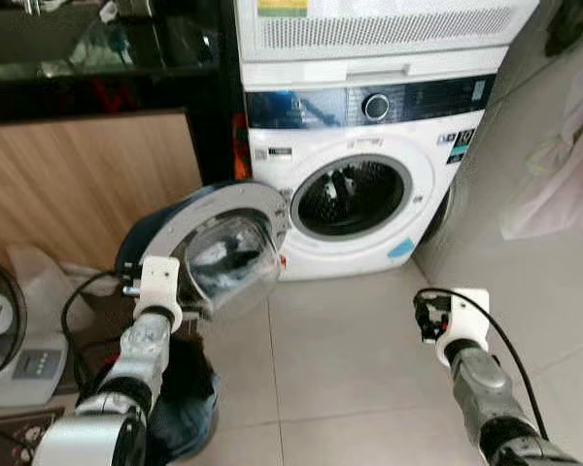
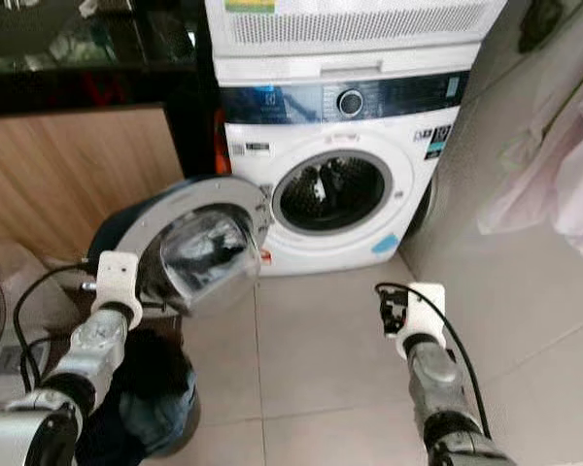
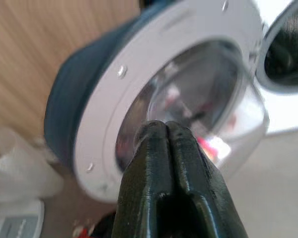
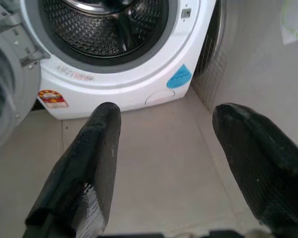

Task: Clothes washing

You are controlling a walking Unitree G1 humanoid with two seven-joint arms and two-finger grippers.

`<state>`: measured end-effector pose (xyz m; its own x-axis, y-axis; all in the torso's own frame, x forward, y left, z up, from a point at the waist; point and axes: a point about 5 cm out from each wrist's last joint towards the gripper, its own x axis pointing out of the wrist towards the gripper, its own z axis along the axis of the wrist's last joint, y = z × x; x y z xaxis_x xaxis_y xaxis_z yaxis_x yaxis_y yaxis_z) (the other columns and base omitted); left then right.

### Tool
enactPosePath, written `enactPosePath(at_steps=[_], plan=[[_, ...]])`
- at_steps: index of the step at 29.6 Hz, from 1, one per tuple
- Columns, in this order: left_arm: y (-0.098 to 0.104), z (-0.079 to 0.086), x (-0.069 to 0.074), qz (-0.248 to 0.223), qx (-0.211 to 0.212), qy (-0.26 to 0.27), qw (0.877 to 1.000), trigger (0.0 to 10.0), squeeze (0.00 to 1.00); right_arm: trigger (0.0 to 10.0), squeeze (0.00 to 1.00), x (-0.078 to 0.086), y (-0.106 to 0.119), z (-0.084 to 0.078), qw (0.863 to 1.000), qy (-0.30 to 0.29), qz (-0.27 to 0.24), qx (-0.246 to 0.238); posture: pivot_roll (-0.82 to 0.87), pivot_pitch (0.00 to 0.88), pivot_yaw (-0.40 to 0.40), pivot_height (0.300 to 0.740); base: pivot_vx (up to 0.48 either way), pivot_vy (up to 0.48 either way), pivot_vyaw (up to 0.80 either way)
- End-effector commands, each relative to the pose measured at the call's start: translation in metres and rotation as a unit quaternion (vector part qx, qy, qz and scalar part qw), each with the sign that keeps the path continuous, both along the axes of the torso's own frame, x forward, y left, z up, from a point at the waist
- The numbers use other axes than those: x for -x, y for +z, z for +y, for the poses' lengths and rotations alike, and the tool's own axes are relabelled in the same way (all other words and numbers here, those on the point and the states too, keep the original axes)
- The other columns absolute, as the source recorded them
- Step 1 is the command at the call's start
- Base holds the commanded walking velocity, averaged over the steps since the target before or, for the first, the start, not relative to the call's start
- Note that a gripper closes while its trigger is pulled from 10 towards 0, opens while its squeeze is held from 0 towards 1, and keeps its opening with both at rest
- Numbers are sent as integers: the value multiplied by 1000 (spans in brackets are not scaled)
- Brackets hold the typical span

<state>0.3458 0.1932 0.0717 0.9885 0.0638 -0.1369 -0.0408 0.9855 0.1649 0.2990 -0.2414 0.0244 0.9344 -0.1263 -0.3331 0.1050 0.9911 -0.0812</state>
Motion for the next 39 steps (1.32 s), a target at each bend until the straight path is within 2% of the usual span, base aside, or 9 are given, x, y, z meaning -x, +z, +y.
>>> enactPosePath(at_steps=[1,18,39], plan=[[-8,5,6,17,-5,9,1000,10000,0,10000,0,-1,0,2,1000,4,-1,5,37,111,-16,740,0,0,800],[-8,6,6,17,-4,10,1000,10000,0,10000,0,1,-1,2,1000,1,0,-6,37,121,-18,740,0,0,794],[-13,3,7,33,7,1,999,10000,0,10000,0,0,-1,1,1000,-6,-2,-17,37,122,-18,740,0,0,0]])
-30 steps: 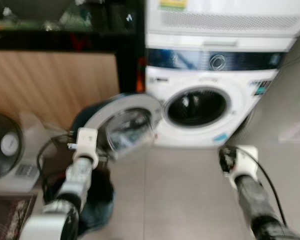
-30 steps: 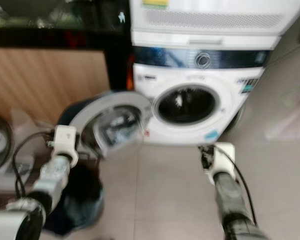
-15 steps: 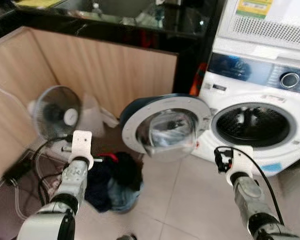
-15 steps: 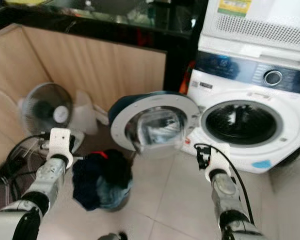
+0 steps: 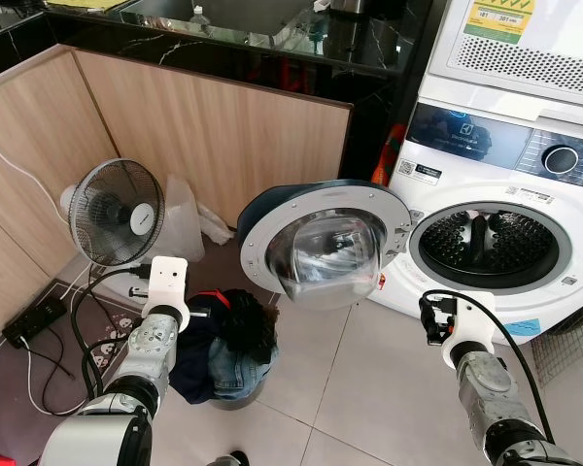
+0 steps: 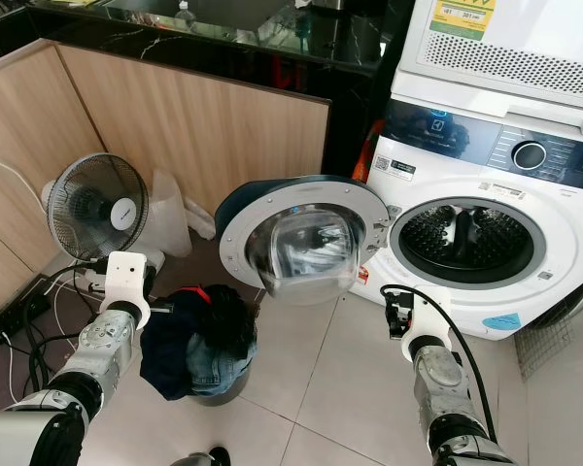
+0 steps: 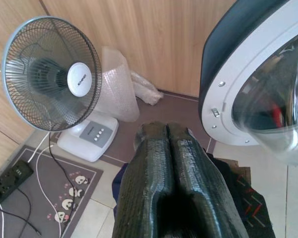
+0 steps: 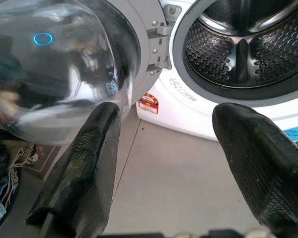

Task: Clothes washing

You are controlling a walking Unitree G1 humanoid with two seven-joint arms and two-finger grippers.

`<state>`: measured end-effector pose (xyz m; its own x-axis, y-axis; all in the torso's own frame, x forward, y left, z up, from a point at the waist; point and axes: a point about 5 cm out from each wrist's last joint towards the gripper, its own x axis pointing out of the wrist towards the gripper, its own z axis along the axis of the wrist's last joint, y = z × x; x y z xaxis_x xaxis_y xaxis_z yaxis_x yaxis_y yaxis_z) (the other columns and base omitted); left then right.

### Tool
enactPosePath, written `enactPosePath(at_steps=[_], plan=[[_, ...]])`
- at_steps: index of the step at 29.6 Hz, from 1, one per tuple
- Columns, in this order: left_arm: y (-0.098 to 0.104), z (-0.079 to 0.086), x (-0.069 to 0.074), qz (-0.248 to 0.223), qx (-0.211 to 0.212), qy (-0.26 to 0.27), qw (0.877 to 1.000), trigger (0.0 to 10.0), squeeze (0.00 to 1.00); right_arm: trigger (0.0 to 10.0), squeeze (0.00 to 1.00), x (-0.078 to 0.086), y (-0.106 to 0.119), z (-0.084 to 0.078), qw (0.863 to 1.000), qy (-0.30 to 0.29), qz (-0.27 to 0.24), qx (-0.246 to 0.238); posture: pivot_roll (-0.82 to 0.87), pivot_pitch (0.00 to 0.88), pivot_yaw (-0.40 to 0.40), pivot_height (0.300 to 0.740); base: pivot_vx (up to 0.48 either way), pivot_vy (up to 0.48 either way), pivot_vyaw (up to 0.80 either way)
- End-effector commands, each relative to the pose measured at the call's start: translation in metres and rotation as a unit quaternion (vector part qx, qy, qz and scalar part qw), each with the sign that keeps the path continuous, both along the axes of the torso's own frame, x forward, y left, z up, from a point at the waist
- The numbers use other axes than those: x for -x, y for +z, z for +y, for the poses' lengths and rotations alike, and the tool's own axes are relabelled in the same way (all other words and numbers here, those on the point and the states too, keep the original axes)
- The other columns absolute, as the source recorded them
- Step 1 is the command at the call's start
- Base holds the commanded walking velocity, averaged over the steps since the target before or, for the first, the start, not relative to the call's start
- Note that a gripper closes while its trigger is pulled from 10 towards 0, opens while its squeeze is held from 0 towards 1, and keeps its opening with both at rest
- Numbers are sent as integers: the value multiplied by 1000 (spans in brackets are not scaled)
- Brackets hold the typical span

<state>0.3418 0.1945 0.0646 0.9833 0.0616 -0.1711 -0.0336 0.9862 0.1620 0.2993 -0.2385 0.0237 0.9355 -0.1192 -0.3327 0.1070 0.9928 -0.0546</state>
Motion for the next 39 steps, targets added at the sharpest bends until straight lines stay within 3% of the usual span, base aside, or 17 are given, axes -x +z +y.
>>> enactPosePath(at_steps=[1,16,22,29,39], plan=[[-6,2,3,16,5,2,1000,10000,0,10000,0,1,0,-2,1000,-5,0,-3,37,122,-18,740,0,0,0],[-7,2,4,18,8,3,1000,10000,0,10000,0,0,-1,1,1000,-2,6,-6,39,99,-17,740,0,0,0],[-6,2,4,16,9,2,1000,10000,0,10000,0,-1,0,1,1000,3,3,-7,39,99,-17,740,0,0,-788],[-6,3,3,14,9,6,1000,10000,0,10000,0,-2,2,0,1000,1,-9,-7,39,104,-19,740,0,0,0],[-4,4,3,11,8,8,1000,10000,0,10000,0,-1,1,0,1000,0,-4,-11,40,113,-17,740,417,0,-219]])
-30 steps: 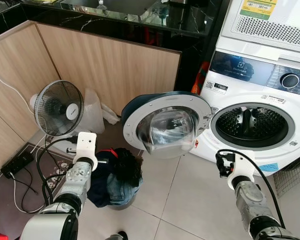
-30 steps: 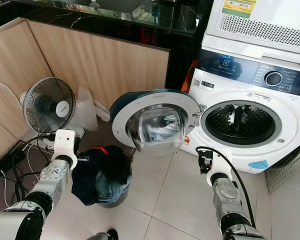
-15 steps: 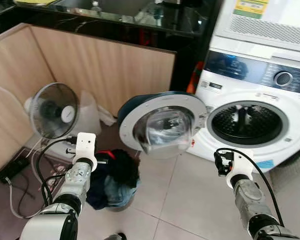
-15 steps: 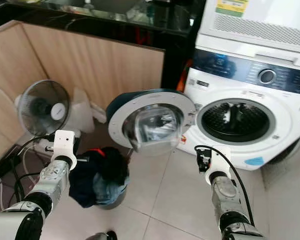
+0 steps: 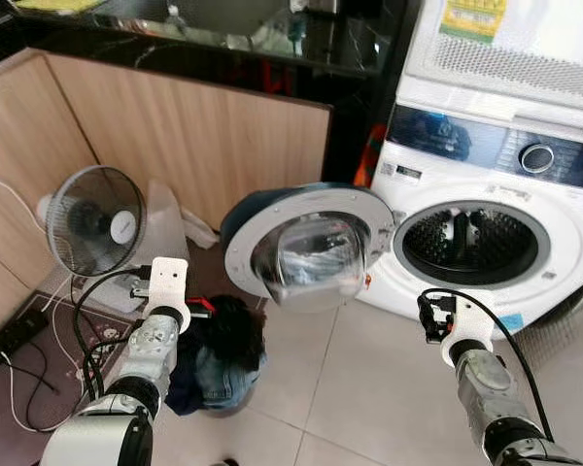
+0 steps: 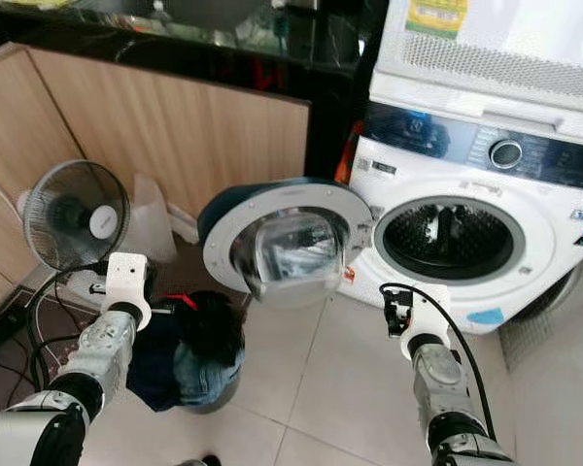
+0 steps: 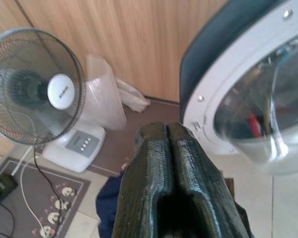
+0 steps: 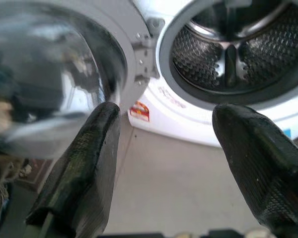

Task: Clothes washing

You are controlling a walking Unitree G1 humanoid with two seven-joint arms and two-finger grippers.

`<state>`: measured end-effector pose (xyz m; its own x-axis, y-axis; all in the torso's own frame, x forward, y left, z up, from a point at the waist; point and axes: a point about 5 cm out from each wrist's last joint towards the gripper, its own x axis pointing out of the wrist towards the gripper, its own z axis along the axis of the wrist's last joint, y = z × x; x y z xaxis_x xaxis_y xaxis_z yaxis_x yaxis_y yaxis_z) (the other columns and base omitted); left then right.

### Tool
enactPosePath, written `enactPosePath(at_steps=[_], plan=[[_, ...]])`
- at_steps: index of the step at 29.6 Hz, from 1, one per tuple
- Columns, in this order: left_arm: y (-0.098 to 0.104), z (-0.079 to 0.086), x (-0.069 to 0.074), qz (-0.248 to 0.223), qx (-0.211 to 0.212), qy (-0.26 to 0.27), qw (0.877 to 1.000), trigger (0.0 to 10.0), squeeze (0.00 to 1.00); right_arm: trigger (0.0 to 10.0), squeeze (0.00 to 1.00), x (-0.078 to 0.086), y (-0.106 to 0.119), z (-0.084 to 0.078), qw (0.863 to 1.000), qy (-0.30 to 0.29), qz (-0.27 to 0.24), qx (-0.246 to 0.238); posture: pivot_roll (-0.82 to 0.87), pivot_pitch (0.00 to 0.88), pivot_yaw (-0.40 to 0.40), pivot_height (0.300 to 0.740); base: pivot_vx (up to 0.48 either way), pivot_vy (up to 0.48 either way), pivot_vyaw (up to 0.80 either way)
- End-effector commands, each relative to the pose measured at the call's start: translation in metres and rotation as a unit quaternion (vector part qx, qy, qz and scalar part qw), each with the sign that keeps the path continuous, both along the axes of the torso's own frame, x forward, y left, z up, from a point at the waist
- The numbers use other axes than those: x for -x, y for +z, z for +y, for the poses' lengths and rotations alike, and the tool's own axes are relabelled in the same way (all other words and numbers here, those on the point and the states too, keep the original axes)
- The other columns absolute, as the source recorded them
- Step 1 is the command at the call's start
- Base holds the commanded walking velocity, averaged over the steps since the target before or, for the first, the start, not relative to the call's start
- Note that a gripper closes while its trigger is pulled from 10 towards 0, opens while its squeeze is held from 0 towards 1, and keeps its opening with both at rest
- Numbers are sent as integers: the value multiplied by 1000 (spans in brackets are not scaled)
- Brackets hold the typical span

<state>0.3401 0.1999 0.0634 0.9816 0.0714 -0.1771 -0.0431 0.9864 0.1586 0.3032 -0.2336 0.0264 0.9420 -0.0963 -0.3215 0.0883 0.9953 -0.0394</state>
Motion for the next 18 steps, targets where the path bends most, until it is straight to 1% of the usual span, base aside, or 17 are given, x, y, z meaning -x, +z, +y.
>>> enactPosePath(at_steps=[1,3,11,18], plan=[[-3,-2,1,8,6,2,1000,10000,0,10000,0,3,-2,-4,1000,-9,1,-5,40,113,-17,740,446,0,-781],[-3,-2,1,8,7,2,1000,10000,0,10000,0,3,-1,-4,1000,-8,-6,0,40,113,-17,740,450,0,-475],[-1,-1,0,2,7,2,1000,10000,0,10000,0,3,-1,-4,1000,-10,-5,-2,41,116,-18,740,419,0,0],[0,-2,0,-2,8,-1,1000,10000,0,10000,0,4,-2,-4,1000,-9,-3,-1,41,116,-18,740,0,0,0]])
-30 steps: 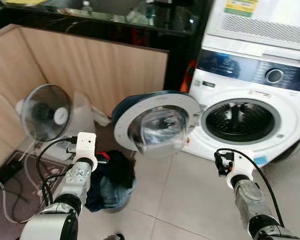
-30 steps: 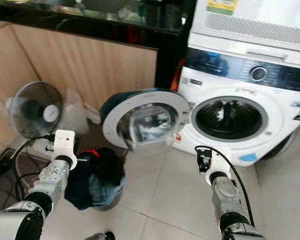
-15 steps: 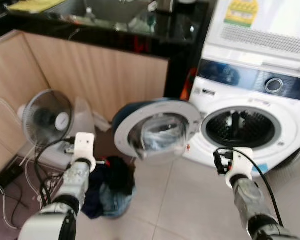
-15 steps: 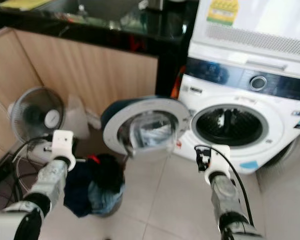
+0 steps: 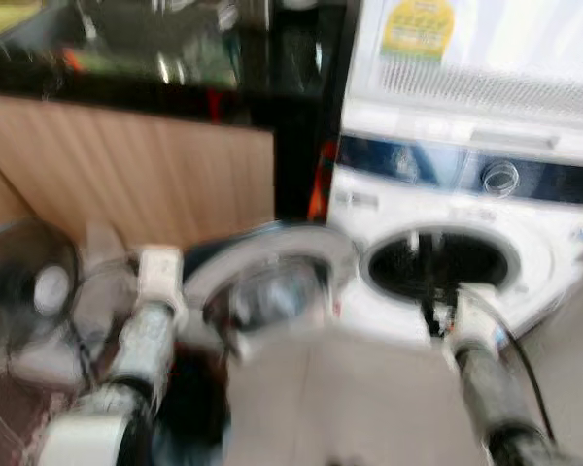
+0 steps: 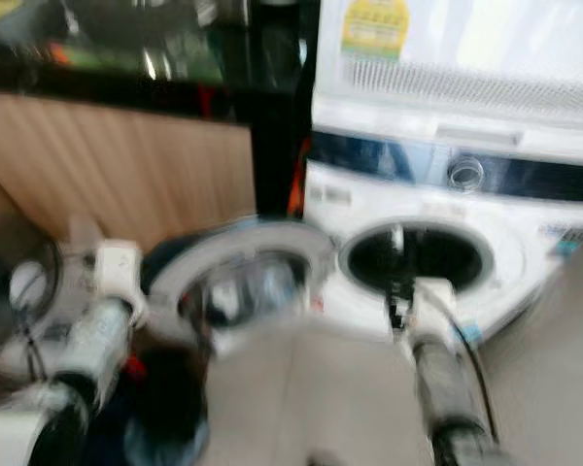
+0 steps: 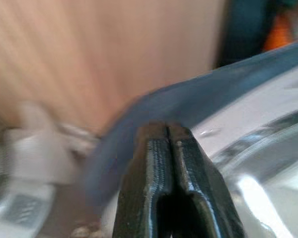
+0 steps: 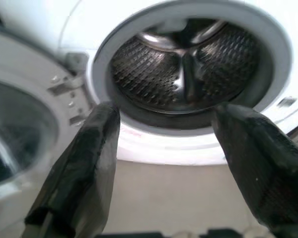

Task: Clothes washing

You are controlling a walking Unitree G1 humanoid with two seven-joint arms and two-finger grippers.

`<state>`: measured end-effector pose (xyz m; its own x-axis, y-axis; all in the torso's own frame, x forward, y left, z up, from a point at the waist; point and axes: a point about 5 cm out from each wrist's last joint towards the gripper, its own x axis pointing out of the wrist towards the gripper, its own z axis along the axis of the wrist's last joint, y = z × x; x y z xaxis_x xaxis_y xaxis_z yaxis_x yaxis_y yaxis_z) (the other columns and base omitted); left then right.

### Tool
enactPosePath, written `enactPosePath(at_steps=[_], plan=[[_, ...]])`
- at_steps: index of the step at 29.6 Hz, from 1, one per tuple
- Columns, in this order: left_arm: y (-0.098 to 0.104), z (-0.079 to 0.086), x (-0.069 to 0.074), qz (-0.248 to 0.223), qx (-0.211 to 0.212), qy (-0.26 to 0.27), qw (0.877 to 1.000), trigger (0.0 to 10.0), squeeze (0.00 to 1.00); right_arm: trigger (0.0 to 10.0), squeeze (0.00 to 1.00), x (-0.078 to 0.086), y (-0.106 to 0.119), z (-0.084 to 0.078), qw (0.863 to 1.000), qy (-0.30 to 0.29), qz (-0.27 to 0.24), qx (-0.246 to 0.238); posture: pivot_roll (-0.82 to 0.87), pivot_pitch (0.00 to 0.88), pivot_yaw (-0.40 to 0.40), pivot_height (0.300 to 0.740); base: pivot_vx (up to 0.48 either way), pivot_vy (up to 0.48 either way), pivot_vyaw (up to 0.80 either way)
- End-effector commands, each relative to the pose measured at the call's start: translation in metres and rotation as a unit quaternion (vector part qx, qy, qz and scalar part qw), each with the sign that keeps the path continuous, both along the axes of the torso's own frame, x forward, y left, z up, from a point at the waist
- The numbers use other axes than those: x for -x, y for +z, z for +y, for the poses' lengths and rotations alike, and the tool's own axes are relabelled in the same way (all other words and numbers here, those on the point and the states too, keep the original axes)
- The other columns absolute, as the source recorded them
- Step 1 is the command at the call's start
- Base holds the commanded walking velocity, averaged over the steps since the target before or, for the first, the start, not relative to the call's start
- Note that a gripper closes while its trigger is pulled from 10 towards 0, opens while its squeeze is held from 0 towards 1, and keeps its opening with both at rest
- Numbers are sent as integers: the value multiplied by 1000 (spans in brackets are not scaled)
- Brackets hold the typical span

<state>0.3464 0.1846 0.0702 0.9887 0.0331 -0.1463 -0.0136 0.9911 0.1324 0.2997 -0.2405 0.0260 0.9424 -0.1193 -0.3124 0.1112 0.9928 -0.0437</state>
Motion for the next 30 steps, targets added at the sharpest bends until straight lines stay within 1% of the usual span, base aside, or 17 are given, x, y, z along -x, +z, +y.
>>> enactPosePath(at_steps=[1,17,22,27,29,30], plan=[[-7,13,6,14,-4,15,1000,10000,0,10000,0,1,-2,3,1000,3,1,-4,41,124,-16,740,0,0,0],[-8,12,7,14,-2,14,1000,10000,0,10000,0,1,-2,2,1000,5,5,0,41,124,-17,740,0,0,0],[-11,11,9,21,-2,13,1000,10000,0,10000,0,2,-1,1,1000,1,-5,-11,42,119,-13,740,0,0,0],[-20,9,16,28,10,23,999,10000,0,10000,0,3,-2,2,1000,8,-6,-1,43,112,-14,740,0,0,0],[-25,7,19,30,3,23,999,10000,0,10000,0,4,-3,3,1000,8,-9,-6,43,112,-14,740,0,0,0],[-27,6,22,31,-7,23,999,10000,0,10000,0,6,-4,2,1000,7,-13,-9,43,112,-14,740,0,0,0]])
